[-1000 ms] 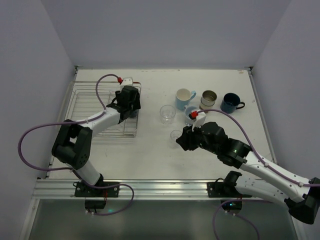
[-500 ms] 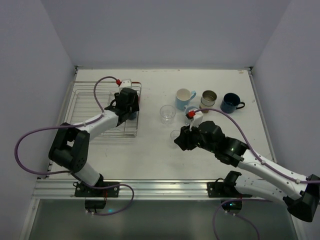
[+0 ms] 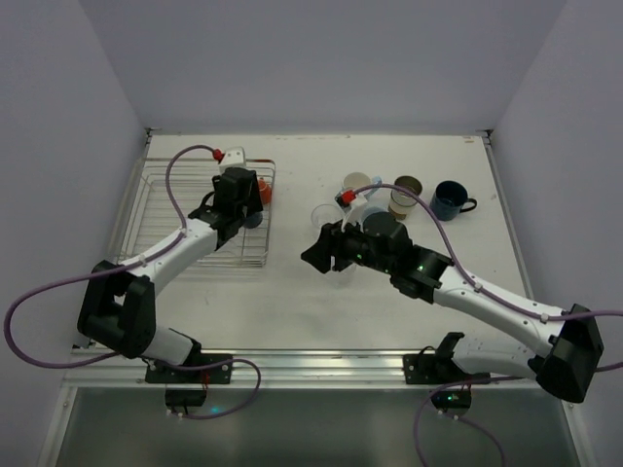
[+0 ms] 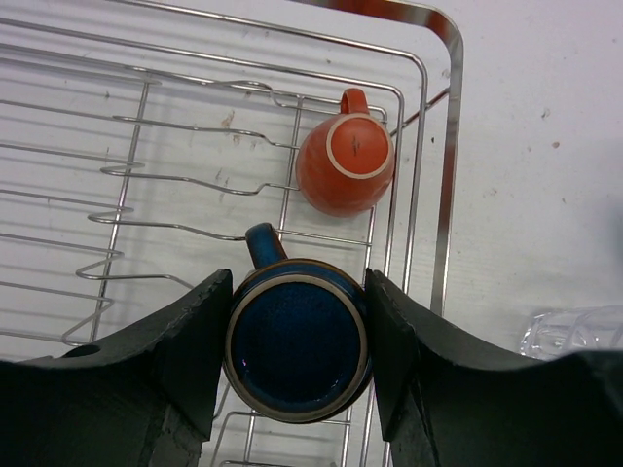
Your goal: Unload the cups from the dish rack
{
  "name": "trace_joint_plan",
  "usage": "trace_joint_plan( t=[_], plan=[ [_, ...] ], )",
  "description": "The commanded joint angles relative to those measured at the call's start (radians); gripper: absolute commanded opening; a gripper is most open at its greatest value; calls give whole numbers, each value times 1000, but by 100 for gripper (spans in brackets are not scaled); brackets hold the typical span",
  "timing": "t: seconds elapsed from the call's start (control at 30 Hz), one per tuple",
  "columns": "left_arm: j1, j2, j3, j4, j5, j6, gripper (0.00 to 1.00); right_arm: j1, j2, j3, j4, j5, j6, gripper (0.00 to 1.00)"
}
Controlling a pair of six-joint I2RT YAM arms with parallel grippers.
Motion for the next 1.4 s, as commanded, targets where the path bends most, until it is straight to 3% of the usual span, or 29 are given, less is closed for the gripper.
trace_joint_plan(
  t=[0.0,0.2,0.7,0.93,1.1,1.37],
  plan=[
    [19,-87,-8,33,-6,-14,0,5,59,79,212,-8,94,57],
    [50,-192,-61,41,37,-37,0,3,228,180,311,-65,169,73],
    [96,-409,-127,10,180,-89,0,-55,491,251,550,-209,359,73],
    [98,-501,-122,-6,290,-139,0,-112,524,221,690,-281,424,72],
    [98,-564,-174,52,422,-243,0,-124,564,234,766,-390,439,77],
    [98,-611,-208,127,503,-305,0,-124,530,162,855,-388,478,80]
  ],
)
